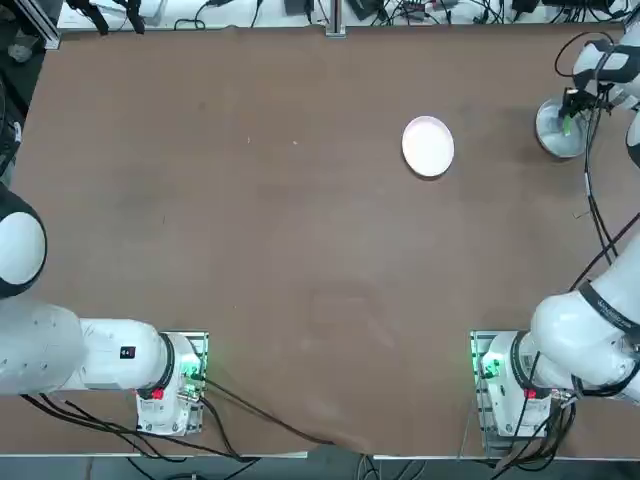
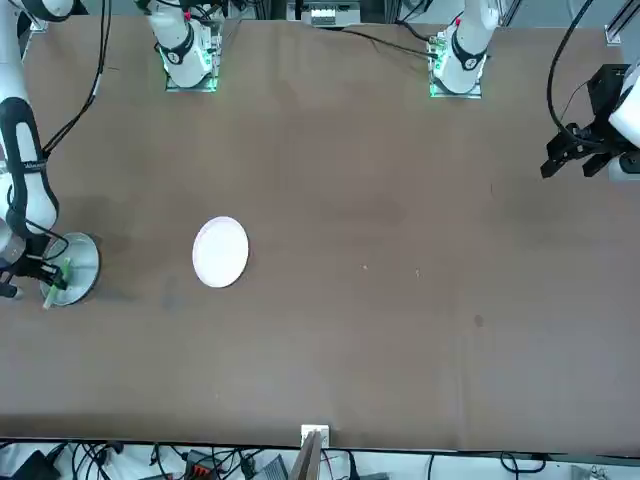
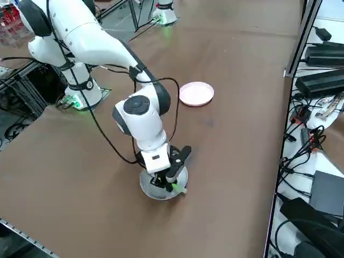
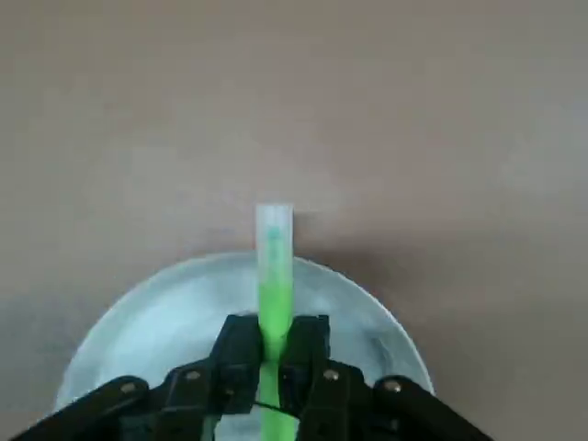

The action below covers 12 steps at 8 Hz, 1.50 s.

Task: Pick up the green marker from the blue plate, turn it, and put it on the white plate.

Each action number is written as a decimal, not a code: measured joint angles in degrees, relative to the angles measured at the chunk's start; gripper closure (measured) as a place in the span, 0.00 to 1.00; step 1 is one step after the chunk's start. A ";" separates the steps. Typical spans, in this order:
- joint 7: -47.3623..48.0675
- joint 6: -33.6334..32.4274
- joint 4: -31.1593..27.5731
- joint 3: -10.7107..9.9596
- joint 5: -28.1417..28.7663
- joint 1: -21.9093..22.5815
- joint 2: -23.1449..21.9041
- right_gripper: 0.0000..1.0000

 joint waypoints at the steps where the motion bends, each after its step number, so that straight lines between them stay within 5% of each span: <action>1: 0.39 -2.72 1.05 0.73 0.13 0.55 -1.72 0.85; 7: 19.02 -23.95 3.29 1.59 0.47 12.54 -16.63 0.85; 12: 47.36 -29.29 0.63 1.75 0.45 25.40 -17.02 0.85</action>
